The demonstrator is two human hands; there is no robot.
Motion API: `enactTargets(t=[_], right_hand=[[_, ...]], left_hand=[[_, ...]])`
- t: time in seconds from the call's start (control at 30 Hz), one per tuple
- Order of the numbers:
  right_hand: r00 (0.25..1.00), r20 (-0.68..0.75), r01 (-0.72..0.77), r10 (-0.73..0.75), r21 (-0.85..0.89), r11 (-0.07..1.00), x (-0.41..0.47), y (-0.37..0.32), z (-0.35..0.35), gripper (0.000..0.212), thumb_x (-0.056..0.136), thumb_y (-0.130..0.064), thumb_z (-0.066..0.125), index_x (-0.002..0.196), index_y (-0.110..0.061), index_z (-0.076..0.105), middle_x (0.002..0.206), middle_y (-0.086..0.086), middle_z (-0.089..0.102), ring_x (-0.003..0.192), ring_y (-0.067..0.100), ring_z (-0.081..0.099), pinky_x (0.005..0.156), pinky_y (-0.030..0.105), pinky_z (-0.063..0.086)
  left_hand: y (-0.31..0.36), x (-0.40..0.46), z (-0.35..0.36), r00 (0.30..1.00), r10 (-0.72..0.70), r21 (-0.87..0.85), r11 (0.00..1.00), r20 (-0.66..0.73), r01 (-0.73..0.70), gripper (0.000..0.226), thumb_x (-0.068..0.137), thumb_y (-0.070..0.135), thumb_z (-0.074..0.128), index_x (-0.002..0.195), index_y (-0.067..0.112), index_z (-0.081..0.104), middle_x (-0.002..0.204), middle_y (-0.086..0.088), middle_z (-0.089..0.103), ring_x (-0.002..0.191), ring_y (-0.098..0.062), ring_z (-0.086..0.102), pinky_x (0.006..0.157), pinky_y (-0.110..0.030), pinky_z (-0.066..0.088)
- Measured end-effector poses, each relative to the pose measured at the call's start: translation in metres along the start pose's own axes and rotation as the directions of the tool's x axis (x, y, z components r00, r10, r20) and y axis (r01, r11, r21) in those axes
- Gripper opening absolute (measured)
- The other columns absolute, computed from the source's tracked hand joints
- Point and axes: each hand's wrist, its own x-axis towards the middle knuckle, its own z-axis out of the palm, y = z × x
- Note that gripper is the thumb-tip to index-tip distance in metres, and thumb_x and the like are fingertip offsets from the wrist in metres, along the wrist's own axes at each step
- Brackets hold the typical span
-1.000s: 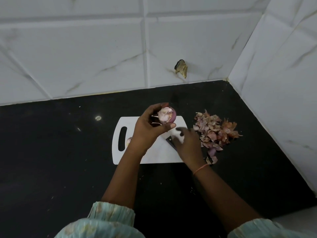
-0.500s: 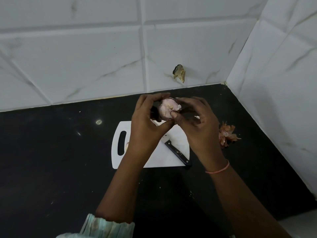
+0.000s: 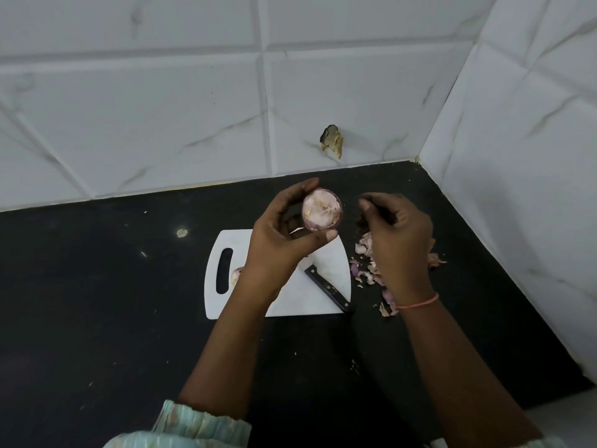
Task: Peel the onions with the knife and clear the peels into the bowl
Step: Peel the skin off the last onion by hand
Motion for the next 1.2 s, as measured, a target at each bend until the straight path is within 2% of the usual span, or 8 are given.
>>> enactTargets(t=[0.17,0.3,0.37,0.47,0.57,0.63,0.9,1.2], right_hand=[[0.987,0.093,-0.079,0.127,-0.408,0.910,0.006,0.043,-0.021,0.029,0.096,0.000,0.054,0.122,-0.003,0.066,0.113,0.013,0.069,0.102,0.023,0.066,0.092,0.023,0.048],[0.991,0.079,-0.055,0.111,-0.512,0.857,0.007,0.054,-0.029,0.016,0.090,0.000,0.063,0.103,-0.002,0.071,0.100,0.012,0.071,0.090,0.018,0.065,0.083,0.024,0.050],[0.975,0.164,-0.039,0.153,-0.548,0.835,0.013,0.054,-0.030,0.021,0.090,-0.001,0.062,0.108,-0.005,0.070,0.109,0.011,0.069,0.100,0.020,0.064,0.091,0.030,0.052],[0.948,0.294,-0.011,0.121,-0.349,0.937,0.016,0.026,-0.030,0.038,0.095,-0.005,0.058,0.131,-0.015,0.061,0.125,-0.001,0.064,0.113,0.008,0.061,0.098,0.021,0.047],[0.941,0.313,0.117,-0.128,0.052,0.992,0.013,-0.015,-0.024,0.033,0.090,-0.013,0.068,0.123,-0.014,0.065,0.119,-0.004,0.066,0.110,0.005,0.063,0.091,0.017,0.051],[0.912,0.348,0.178,-0.219,0.146,0.973,0.012,-0.028,-0.020,0.032,0.087,-0.012,0.072,0.118,-0.014,0.066,0.117,0.001,0.066,0.110,0.010,0.063,0.092,0.022,0.051],[0.927,0.223,0.286,-0.302,0.099,0.953,0.008,-0.031,-0.017,0.013,0.087,-0.012,0.073,0.097,-0.003,0.075,0.091,0.005,0.072,0.086,0.012,0.068,0.078,0.023,0.054],[0.898,0.225,0.409,-0.378,-0.112,0.906,0.002,-0.043,-0.020,0.010,0.090,-0.008,0.071,0.098,-0.002,0.074,0.089,0.004,0.072,0.081,0.010,0.066,0.075,0.017,0.053]], left_hand=[[-0.002,0.003,-0.003,1.000,-0.023,-0.069,0.997,0.003,0.023,0.063,0.074,-0.011,0.077,0.127,0.017,0.060,0.125,-0.002,0.068,0.117,-0.019,0.064,0.093,-0.029,0.053],[-0.002,0.004,-0.001,0.999,-0.024,-0.051,0.998,0.025,0.025,0.063,0.075,-0.012,0.076,0.128,0.018,0.061,0.123,-0.001,0.067,0.113,-0.015,0.065,0.088,-0.023,0.053],[-0.003,0.004,0.001,0.999,-0.006,-0.020,1.000,0.035,0.007,0.065,0.075,-0.013,0.076,0.129,0.018,0.060,0.125,-0.002,0.065,0.113,-0.014,0.064,0.088,-0.024,0.053],[-0.004,0.005,0.003,0.999,0.007,0.030,1.000,0.054,-0.008,0.067,0.075,-0.012,0.077,0.131,0.021,0.060,0.130,-0.009,0.058,0.113,-0.013,0.064,0.089,-0.025,0.053],[0.000,0.006,0.001,0.995,0.000,0.055,0.998,0.100,-0.006,0.070,0.076,-0.010,0.077,0.135,0.021,0.057,0.130,-0.011,0.055,0.111,-0.014,0.065,0.091,-0.025,0.054],[0.003,0.005,-0.001,0.989,-0.013,-0.010,1.000,0.150,0.015,0.072,0.075,-0.008,0.076,0.139,0.019,0.054,0.129,-0.009,0.061,0.113,-0.019,0.066,0.095,-0.030,0.054],[0.006,0.003,-0.010,0.997,-0.050,-0.080,0.995,0.063,0.055,0.030,0.086,0.017,0.073,0.114,0.017,0.064,0.107,0.002,0.074,0.096,-0.016,0.069,0.077,-0.029,0.056],[0.014,0.002,-0.006,1.000,-0.032,-0.024,0.999,-0.001,0.032,0.036,0.087,0.025,0.065,0.120,0.011,0.068,0.109,-0.009,0.073,0.087,-0.020,0.066,0.068,-0.027,0.052]])
